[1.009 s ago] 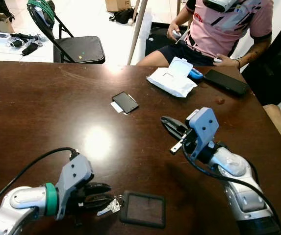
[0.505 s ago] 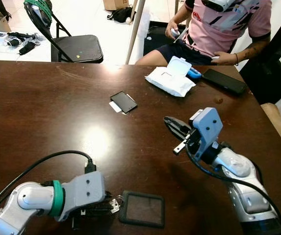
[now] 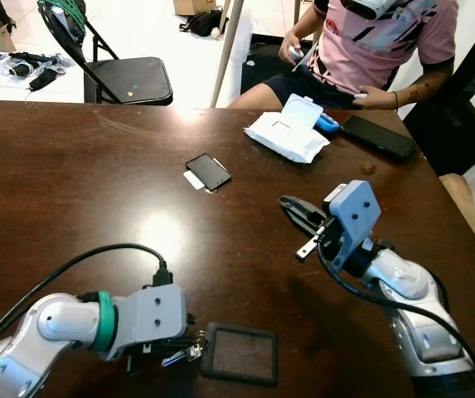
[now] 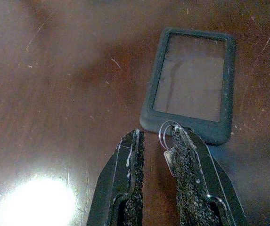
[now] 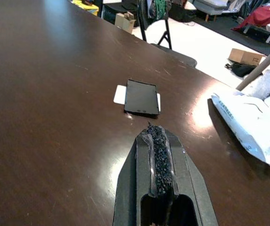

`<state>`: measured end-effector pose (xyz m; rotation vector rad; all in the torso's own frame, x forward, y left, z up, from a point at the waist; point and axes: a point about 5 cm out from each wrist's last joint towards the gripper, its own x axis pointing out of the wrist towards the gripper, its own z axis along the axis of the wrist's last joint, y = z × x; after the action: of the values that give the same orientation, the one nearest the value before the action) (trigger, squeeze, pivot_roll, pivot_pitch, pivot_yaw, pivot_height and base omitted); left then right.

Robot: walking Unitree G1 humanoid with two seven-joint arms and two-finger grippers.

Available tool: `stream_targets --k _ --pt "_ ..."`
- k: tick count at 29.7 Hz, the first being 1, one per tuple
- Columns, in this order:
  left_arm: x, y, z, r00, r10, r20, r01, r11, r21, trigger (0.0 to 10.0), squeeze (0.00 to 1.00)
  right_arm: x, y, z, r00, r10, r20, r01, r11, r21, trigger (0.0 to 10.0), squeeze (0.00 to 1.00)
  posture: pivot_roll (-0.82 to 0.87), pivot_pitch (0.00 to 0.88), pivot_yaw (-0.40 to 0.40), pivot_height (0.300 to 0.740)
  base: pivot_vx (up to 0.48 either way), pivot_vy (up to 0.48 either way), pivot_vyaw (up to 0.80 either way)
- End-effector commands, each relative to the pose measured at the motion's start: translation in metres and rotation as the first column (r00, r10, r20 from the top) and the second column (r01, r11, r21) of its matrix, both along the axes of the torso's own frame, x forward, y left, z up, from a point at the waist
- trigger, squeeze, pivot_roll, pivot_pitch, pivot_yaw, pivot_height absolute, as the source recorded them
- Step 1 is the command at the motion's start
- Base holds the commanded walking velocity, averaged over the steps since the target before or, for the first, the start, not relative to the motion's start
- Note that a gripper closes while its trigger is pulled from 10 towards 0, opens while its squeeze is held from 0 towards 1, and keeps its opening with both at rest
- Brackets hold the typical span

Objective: Hang keys on a hook

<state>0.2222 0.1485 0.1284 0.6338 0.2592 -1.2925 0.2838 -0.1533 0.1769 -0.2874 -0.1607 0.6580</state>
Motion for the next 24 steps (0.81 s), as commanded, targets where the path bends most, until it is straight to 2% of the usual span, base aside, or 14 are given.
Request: stream_targets --k 1,6,12,24 --pt "-0.003 -0.001 -0.005 0.999 -0.019 -0.029 0.019 1.0 0.0 10.0 0.0 -0.002 -0.006 0.0 1.0 -0.018 -0.009 0.018 1.0 0.001 10.0 0.0 -0.12 0.079 0.014 0.74 0.0 0.0 0.0" --pt "-0.001 -0.002 -0.005 0.999 -0.01 -0.048 0.01 1.0 -0.015 10.0 0.0 -0.002 -0.006 0.0 1.0 -0.02 -0.009 0.02 1.0 0.001 10.0 0.0 -0.12 0.083 0.019 0.74 0.0 0.0 0.0" --pt "-0.013 0.005 -0.013 0.996 -0.001 -0.086 0.001 1.0 -0.001 10.0 0.0 -0.004 -0.006 0.0 1.0 -0.022 -0.015 0.022 1.0 0.002 10.0 0.0 -0.11 0.09 0.015 0.74 0.0 0.0 0.0" --pt "-0.017 0.006 -0.017 0.995 0.032 -0.094 -0.032 0.999 0.004 10.0 0.0 -0.002 -0.008 0.002 1.0 -0.023 -0.014 0.023 1.0 -0.003 10.0 0.0 -0.12 0.09 0.007 0.74 0.0 0.0 0.0"
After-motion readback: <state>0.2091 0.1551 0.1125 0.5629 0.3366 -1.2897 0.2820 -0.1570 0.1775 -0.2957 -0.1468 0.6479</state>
